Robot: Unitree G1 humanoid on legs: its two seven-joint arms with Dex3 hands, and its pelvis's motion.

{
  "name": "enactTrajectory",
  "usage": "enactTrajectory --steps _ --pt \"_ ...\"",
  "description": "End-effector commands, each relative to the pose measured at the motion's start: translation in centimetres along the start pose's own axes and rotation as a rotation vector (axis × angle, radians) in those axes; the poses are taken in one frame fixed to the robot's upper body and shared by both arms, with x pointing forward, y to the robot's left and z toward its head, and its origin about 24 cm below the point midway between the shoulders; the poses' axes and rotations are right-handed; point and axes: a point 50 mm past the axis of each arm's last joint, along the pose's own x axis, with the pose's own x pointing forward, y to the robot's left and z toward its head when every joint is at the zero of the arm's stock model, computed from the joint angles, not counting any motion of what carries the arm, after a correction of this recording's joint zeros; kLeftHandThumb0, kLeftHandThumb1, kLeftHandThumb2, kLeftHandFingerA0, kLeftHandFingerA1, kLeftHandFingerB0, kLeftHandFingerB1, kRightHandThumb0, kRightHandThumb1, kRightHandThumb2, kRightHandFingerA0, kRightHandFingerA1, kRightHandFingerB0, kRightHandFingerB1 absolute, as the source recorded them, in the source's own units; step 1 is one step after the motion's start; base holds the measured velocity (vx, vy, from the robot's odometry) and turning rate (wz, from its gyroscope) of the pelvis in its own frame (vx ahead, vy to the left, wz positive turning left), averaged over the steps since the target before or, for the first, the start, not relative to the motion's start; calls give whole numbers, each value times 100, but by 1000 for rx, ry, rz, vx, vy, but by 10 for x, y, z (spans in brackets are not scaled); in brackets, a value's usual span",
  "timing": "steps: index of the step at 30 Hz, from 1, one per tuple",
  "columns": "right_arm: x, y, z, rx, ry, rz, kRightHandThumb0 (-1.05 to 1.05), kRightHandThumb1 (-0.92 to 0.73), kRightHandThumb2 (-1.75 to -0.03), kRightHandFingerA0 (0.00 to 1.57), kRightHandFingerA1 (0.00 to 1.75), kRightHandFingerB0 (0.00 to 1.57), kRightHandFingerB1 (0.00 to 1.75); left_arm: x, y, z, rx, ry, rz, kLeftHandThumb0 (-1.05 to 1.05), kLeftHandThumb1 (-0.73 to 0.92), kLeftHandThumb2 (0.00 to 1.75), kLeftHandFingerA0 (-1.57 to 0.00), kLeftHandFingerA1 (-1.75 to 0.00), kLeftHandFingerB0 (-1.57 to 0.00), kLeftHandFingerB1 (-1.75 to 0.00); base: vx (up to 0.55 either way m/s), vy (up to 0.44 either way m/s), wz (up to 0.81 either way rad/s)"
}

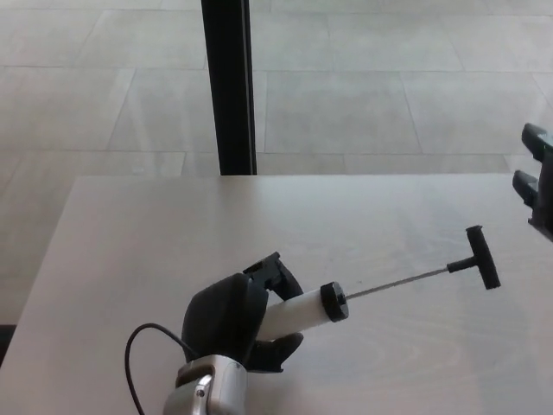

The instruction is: The robot uses its left hand to lift the air pump kept on the middle of the desk and use the right hand to compress the handle

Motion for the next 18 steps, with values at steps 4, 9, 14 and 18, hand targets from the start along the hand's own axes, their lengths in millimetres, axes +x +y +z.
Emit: enactTrajectory --steps 4,9,14,18 --pt "6 3 13 -14 23 17 -101 -92 -97 0 0 0 0 6 15 1 182 -117 13 -6 57 118 -120 -145 -100 -129 0 0 0" --pt "4 12 1 32 39 15 -100 -92 -89 0 0 0 0 16 32 8 180 -127 65 -4 56 119 -88 -175 -77 -153 0 0 0" --pt "-2 25 -18 51 94 26 -100 -92 -96 0 0 0 0 24 42 16 159 -128 97 -5 52 124 -91 -175 -80 -156 0 0 0" --pt "-6 42 -32 76 127 53 -97 -92 -92 0 0 0 0 32 52 22 144 -160 138 -10 49 120 -127 -149 -104 -130 0 0 0"
